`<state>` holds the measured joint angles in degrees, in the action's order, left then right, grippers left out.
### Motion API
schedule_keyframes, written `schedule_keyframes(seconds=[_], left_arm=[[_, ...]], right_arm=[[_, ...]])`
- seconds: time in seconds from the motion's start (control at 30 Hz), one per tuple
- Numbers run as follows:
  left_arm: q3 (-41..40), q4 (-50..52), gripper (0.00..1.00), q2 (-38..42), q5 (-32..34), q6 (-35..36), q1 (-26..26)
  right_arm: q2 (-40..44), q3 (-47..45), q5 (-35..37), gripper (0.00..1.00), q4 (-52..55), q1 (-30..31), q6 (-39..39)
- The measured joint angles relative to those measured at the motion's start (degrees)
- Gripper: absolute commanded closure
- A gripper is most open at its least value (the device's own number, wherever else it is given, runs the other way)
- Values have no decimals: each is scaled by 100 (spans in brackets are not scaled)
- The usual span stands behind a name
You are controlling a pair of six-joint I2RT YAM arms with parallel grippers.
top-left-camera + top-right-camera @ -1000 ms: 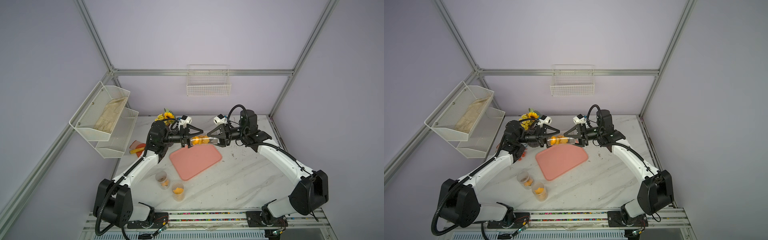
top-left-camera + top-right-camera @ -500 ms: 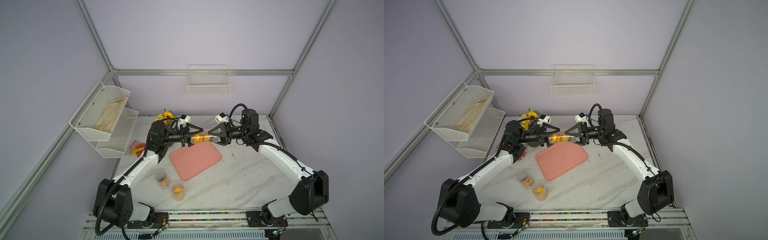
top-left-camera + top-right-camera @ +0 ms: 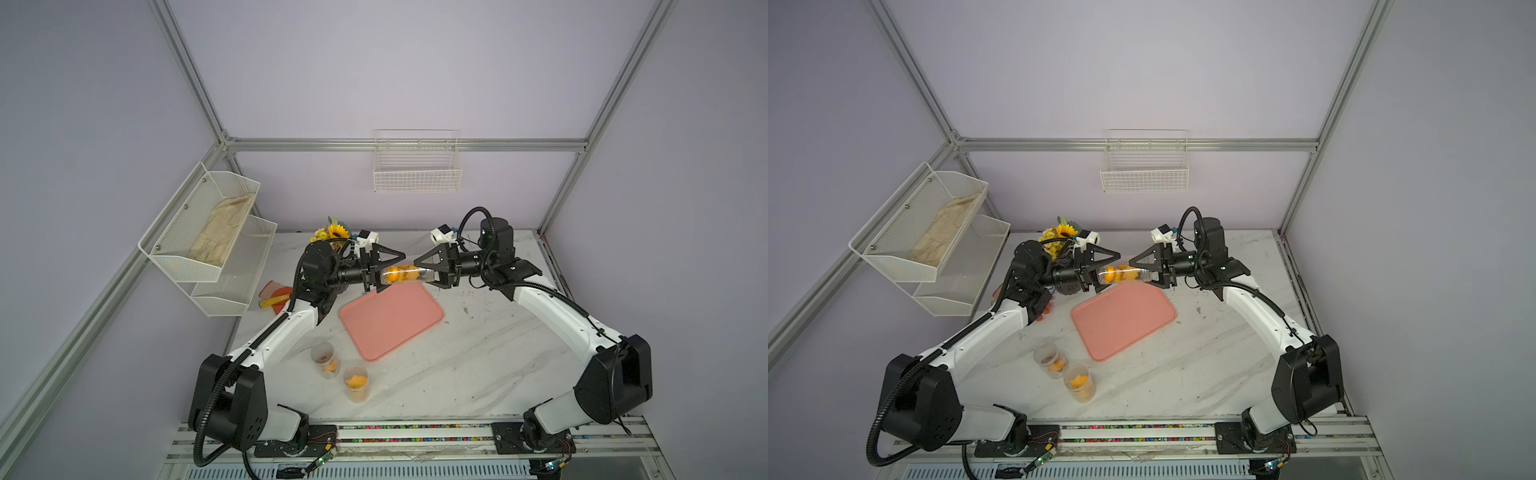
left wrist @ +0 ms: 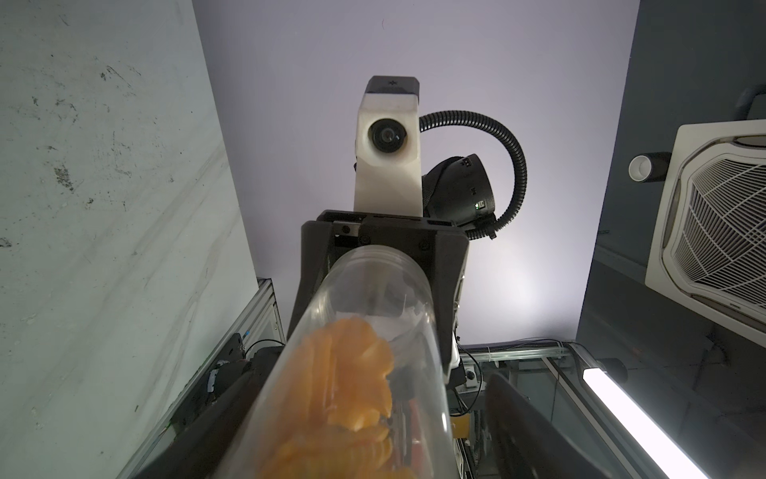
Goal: Pour the cookies out of the jar
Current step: Pick up the jar from the center of the board.
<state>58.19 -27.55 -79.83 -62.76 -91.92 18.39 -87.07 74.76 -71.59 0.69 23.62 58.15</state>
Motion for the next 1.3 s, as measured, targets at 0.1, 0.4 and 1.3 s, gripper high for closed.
schedule_keyframes(seconds=[0.1, 0.4, 1.3], left_arm=[[0, 46, 15, 0, -4, 59, 0], [0, 306, 13, -2, -133, 273, -17], [2, 273, 32, -210, -302, 391, -76]], right_arm=[[-24, 2, 28, 46, 0, -2, -15], [-190, 90, 15, 46, 24, -4, -48], [-170, 79, 273, 40, 9, -11, -35]])
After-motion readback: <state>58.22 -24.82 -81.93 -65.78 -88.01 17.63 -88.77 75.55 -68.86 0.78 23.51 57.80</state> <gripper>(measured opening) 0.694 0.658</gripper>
